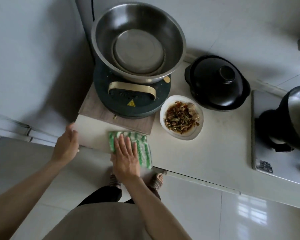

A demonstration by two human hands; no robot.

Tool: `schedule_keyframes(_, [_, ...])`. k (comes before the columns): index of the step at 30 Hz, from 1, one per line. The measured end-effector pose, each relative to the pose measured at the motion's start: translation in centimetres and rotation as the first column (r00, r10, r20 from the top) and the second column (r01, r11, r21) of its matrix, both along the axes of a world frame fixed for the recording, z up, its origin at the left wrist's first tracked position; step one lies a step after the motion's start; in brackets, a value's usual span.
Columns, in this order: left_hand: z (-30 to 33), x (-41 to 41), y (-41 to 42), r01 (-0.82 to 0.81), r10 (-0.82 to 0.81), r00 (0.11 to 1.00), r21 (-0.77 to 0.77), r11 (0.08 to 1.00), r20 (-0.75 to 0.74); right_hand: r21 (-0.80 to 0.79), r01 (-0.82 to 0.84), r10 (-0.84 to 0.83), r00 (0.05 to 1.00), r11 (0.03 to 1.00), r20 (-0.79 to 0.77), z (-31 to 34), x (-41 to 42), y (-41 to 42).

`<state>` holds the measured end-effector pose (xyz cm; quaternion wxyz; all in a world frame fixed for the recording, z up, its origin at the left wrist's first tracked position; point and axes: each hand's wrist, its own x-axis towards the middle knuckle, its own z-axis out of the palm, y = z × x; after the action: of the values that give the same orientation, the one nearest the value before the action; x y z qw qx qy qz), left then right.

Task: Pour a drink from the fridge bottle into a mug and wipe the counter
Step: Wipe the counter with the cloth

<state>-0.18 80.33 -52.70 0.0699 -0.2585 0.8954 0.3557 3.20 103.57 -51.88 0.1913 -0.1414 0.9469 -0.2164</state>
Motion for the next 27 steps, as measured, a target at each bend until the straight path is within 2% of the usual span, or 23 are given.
schedule_keyframes(3, [0.4, -0.4, -0.1, -0.096, 0.096, 0.995, 0.023, 0.995, -0.011, 0.047, -0.275, 0.275, 0.961, 0.960, 0.000, 0.5, -4.4, -7.8])
schedule_keyframes(5, [0.5, -0.5, -0.1, -0.207, 0.203, 0.978, 0.076, 0.975, 0.056, 0.097, -0.398, 0.395, 0.917, 0.912, 0.047, 0.8, -6.5, -10.8])
schedule_keyframes(9, [0.9, -0.7, -0.2, -0.232, 0.222, 0.971, 0.126, 0.965, 0.089, 0.032, -0.429, 0.424, 0.900, 0.903, 0.104, 0.5, -8.2, -11.4])
schedule_keyframes(13, [0.8, -0.1, -1.6, -0.145, 0.141, 0.988, 0.088, 0.985, 0.056, 0.077, -0.444, 0.445, 0.895, 0.893, -0.007, -0.4, -7.3, -6.9])
schedule_keyframes(16, [0.2, 1.1, -2.2, -0.156, 0.148, 0.987, 0.136, 0.978, 0.068, 0.099, -0.309, 0.314, 0.949, 0.946, -0.034, -1.3, -4.8, 2.0])
schedule_keyframes(20, [-0.3, 1.6, -2.3, -0.052, 0.047, 0.995, 0.060, 0.997, 0.084, 0.163, 0.063, -0.049, 0.995, 0.985, -0.092, -1.3, -0.3, 14.9])
schedule_keyframes(24, [-0.1, 1.6, -2.5, 0.005, -0.007, 0.998, 0.024, 1.000, 0.059, 0.194, 0.426, -0.417, 0.905, 0.884, -0.091, -0.5, 1.3, 24.4])
schedule_keyframes(27, [0.2, 1.4, -2.8, -0.034, 0.035, 0.999, -0.030, 0.999, 0.039, 0.212, 0.641, -0.634, 0.765, 0.737, -0.111, -0.3, 0.0, 24.7])
